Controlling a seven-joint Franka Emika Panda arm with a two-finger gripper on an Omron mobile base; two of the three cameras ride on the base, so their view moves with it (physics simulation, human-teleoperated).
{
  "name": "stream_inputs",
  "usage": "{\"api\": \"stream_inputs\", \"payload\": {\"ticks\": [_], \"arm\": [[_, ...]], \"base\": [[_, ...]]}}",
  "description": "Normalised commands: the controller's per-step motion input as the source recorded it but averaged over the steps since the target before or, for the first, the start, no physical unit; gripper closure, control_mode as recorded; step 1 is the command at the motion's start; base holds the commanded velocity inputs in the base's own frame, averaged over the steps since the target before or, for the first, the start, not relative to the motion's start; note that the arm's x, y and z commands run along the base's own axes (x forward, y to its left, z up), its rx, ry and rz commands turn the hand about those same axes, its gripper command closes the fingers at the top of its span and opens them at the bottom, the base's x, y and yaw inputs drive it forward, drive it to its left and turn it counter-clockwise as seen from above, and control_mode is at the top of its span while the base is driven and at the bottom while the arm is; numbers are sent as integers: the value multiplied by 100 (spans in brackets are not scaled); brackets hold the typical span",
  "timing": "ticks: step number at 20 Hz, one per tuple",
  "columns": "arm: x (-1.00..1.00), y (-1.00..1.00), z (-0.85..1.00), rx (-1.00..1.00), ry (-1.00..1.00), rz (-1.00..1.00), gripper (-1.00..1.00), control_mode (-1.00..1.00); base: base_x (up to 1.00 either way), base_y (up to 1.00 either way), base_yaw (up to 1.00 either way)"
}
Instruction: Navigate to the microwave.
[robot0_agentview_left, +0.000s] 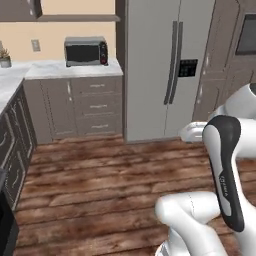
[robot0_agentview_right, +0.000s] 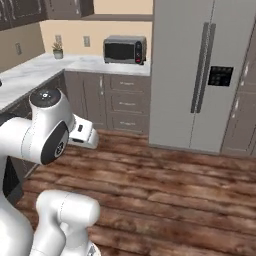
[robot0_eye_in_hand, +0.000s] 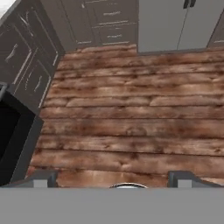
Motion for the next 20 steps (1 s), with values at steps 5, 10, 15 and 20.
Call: {"api": "stream_inputs", "payload": {"ticks": [5,10,15,20], "arm": [[0,0,0,0,0,0,-100,100],[0,0,0,0,0,0,-100,100],[0,0,0,0,0,0,-100,100],[0,0,0,0,0,0,-100,100]], "base": [[100,-25,37],[23,-96,3],[0,-100,-17],[62,-100,-18]]}}
